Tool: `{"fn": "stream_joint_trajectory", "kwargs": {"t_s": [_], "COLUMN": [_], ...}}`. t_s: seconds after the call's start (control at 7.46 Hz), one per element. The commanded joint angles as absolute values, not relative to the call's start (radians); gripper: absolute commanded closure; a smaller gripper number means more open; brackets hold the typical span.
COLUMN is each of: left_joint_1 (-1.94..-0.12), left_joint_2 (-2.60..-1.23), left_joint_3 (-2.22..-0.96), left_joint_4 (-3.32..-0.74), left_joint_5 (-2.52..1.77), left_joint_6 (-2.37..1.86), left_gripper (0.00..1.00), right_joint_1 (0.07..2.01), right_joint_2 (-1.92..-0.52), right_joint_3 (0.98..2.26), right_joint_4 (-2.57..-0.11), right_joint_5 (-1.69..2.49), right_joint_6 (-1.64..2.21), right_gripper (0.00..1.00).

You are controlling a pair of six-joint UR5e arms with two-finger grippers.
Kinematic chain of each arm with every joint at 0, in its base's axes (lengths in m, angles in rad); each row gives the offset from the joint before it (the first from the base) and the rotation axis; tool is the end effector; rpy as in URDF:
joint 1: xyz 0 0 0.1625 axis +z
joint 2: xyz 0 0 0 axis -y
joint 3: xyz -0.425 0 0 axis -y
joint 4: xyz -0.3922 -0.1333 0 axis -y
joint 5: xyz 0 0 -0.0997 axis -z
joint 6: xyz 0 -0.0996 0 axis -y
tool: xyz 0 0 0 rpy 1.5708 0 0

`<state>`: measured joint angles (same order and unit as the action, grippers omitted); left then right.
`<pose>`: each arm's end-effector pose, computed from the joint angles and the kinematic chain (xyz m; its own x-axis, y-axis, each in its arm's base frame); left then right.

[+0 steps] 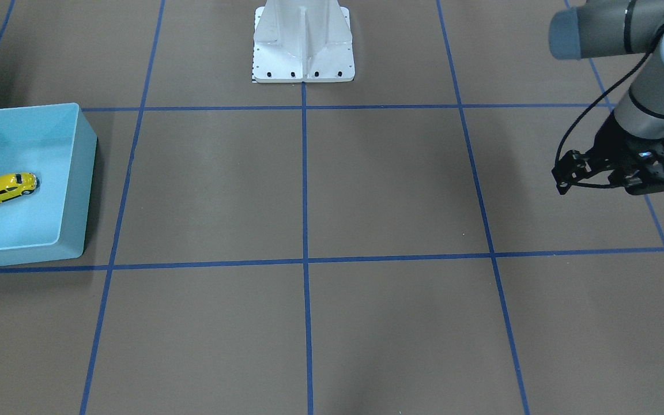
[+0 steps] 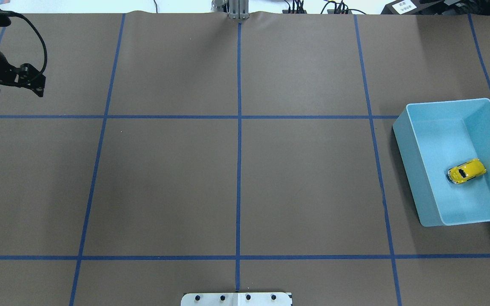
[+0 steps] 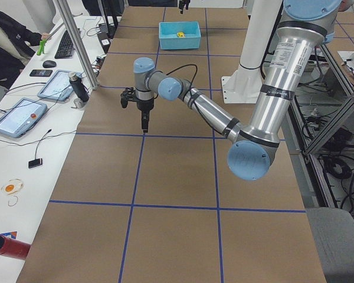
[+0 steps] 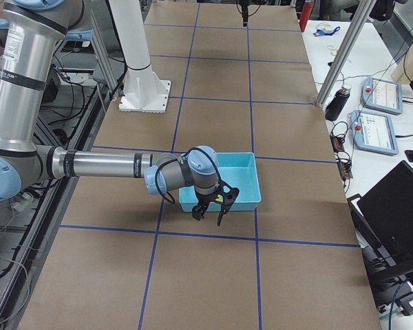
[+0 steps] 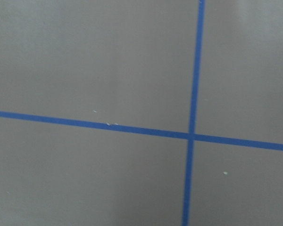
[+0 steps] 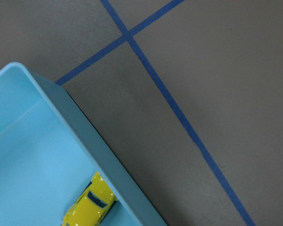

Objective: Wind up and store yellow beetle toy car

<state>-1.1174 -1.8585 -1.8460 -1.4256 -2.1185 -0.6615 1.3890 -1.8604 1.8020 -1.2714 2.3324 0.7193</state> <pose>0.1799 -0.5552 0.3980 0.7785 -0.0598 -0.6248 0.0987 0.9947 0.0277 -0.0060 -0.3895 0.6389 0.6287 0.4090 0.6614 -0.3173 0.9114 -0.2620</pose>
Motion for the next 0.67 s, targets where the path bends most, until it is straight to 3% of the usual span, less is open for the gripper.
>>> {"fn": "stream_joint_trajectory", "kwargs": {"t_s": [0.0,0.27,0.54], "left_joint_1": [-1.225,-1.282,-1.345], "left_joint_2": [-1.858,-1.847,-1.755], "left_joint_3": [-1.684,-1.501,-1.436], "left_joint_4": [-1.498,-1.668,-1.756], "left_joint_5": [-2.210,-2.240,-2.284], "left_joint_6": [-0.482,-0.395,-0.275], "left_gripper": [0.00,0.00,0.00], "right_joint_1": [1.408,1.414,1.454], "right_joint_2": [-1.861,-1.861,-1.853], "right_joint_3": [1.740,1.707,1.709], "right_joint_4": [-1.273,-1.301,-1.386], "right_joint_5": [2.322,2.318,2.272], "right_joint_6": [0.484,0.328,0.153], "right_gripper": [0.00,0.00,0.00]}}
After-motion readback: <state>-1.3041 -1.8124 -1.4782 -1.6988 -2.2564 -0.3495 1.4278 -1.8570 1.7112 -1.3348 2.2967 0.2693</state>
